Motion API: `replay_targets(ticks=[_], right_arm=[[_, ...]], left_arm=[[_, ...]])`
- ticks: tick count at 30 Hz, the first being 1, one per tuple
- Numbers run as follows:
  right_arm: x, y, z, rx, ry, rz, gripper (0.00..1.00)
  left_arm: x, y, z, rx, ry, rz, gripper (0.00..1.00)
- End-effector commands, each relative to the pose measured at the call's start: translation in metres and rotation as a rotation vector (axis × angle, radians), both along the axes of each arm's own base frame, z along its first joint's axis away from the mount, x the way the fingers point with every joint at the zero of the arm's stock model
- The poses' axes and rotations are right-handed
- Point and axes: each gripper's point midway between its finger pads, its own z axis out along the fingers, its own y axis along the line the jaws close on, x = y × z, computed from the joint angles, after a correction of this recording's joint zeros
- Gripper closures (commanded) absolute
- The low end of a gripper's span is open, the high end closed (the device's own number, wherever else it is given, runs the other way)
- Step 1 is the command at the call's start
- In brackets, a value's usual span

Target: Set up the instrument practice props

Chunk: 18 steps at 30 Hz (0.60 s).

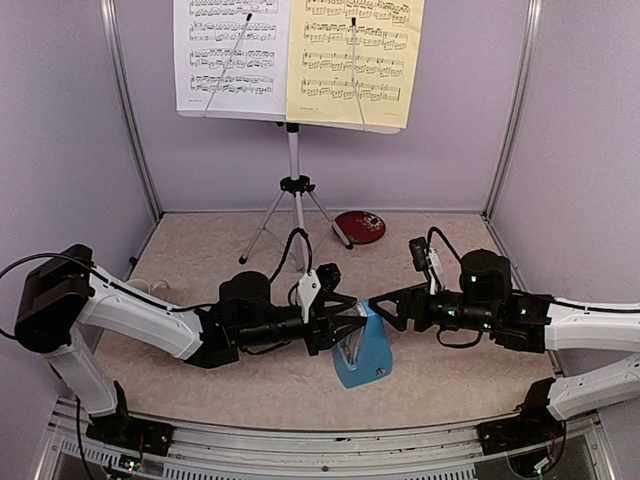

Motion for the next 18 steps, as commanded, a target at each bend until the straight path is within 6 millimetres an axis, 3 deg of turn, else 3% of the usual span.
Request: replay_targets(ticks=[1,12,18], right_arm=[[-0.004,-0.038,-0.084,-0.261,0.148,-0.098,0.20],[-0.005,-0.040,-0.092,-0.278,0.167,-0.103,0.22],[-0.005,-0.038,-0.082,-0.251,0.142,-0.092,0.22]], left_arm=[[-0.010,0.016,-0.018,0.005,0.019,-0.047,0.72],[-0.017,0.016,-0.030,0.004,0.011,-0.072,0.77],[-0.016,0.033,-0.002,-0.037,0.013,-0.018,0.77]])
